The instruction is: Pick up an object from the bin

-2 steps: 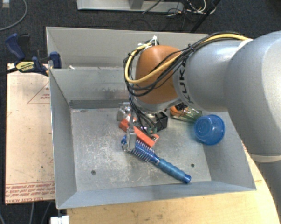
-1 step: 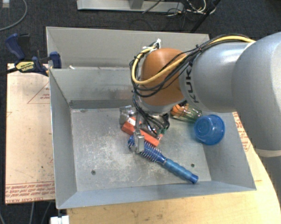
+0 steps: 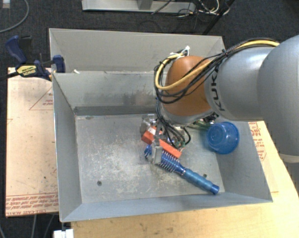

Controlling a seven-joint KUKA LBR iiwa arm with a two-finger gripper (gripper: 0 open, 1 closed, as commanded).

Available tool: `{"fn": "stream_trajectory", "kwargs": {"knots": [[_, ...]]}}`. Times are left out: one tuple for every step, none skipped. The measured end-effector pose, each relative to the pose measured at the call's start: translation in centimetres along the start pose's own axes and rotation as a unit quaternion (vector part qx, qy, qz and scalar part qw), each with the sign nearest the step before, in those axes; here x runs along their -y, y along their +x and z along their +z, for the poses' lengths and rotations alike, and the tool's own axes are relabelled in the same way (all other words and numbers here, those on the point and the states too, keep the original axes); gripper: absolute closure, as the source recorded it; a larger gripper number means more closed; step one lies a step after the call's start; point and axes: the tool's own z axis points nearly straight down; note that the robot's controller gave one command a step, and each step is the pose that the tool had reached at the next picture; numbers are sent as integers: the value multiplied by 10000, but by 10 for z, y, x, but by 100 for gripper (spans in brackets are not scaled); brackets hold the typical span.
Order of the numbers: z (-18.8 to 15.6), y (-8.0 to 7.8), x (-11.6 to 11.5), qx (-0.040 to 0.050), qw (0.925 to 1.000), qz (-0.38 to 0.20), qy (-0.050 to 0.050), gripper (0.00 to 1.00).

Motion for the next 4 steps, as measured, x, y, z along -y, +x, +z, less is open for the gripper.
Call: {"fn": "stream_trajectory", "kwargs": {"knots": [[6, 2, 19, -15, 10000, -26, 15, 0], [7, -7, 25, -30, 9915, -1297, -8, 0], [14, -9, 66, -24, 9945, -1047, -28, 0], [15, -9, 109, -12, 9955, -944, -21, 0]]}}
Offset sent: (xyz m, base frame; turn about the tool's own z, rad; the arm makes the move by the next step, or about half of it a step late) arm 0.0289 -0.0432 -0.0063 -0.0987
